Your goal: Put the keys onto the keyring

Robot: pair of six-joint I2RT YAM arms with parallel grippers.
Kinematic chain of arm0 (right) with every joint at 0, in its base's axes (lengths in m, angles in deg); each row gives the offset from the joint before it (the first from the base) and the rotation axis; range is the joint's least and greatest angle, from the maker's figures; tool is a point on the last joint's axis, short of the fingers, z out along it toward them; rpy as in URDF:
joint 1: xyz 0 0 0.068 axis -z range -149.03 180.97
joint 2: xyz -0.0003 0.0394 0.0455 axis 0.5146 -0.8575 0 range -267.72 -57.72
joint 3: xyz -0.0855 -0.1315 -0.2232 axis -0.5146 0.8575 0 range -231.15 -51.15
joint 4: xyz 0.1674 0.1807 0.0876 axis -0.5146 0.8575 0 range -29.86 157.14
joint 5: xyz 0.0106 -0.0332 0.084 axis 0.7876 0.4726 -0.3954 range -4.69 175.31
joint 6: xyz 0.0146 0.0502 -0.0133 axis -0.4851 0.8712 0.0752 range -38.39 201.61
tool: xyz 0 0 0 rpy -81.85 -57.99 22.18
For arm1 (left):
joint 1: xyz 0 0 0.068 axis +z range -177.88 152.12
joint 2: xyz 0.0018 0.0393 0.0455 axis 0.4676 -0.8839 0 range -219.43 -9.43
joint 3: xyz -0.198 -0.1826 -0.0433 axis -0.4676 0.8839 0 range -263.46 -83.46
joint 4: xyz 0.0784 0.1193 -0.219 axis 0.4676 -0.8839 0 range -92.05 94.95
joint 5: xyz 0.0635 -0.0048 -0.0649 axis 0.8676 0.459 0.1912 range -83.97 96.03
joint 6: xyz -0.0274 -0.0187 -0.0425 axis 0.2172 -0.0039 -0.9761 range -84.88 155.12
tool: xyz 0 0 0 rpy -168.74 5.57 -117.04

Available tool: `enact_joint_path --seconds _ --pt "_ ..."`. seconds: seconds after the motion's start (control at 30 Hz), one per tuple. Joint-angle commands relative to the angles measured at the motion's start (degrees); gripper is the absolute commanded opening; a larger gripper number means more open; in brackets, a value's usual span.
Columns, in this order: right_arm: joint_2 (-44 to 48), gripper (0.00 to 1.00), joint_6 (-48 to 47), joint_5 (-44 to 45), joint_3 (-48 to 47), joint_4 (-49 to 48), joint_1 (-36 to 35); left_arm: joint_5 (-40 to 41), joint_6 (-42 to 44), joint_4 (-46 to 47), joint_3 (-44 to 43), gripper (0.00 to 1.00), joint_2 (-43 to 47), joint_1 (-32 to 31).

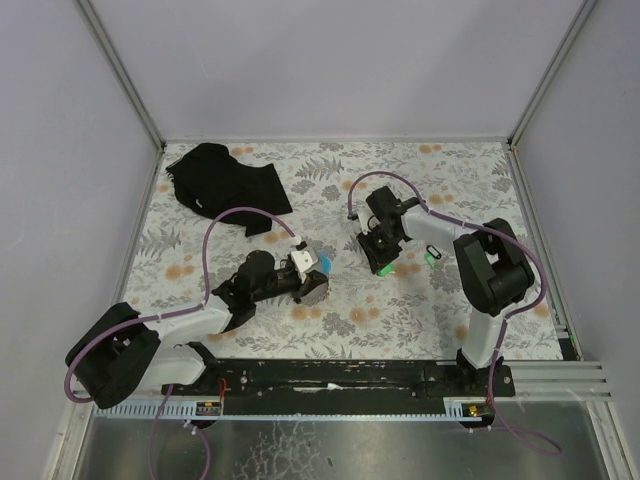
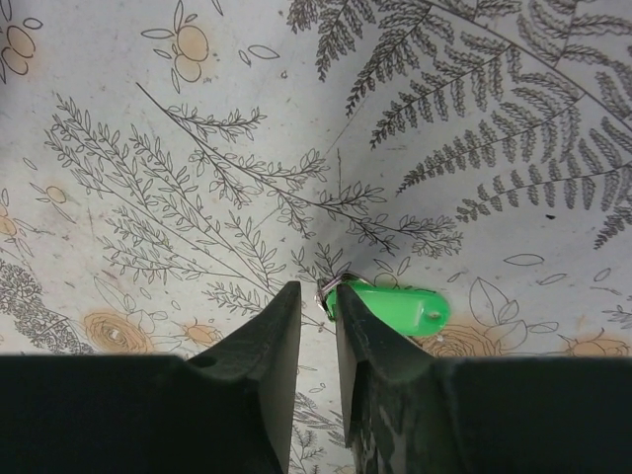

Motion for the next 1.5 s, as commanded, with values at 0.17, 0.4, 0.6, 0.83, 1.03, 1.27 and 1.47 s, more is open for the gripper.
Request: enact_joint_path --seconds 0.17,0.4,0.6,0.83,1.03,1.27,1.47 --pt "0.0 0.19 -0.4 -2.3 -2.0 2.4 0.3 -0.5 0.4 1.7 0.0 0.01 1.0 0.2" --pt "0.5 0.17 0.0 -0.7 -2.0 3.6 0.3 -0.8 0.4 1.7 -0.1 0.01 1.0 0.2" --pt "1.5 0.06 0.3 0.0 -1.7 3.7 0.2 -0.7 0.4 1.6 -0.1 0.01 1.0 0.2" --pt "7.8 0.0 0.7 -1.7 3.0 -1.8 0.3 -0.8 0.4 1.8 -0.1 0.01 0.9 0.2" --pt "20.5 0.0 0.2 -6.2 12.6 -16.3 0.3 -1.1 0.0 2.4 0.3 0.01 1.5 0.2" --pt "32.7 0.0 0.2 -13.7 23.1 -34.4 0.2 -0.9 0.0 2.0 0.5 0.01 3.2 0.2" --pt "41.6 0.0 -4.1 -19.9 37.4 -57.8 0.2 -1.3 -0.1 1.6 0.8 0.01 5.7 0.3"
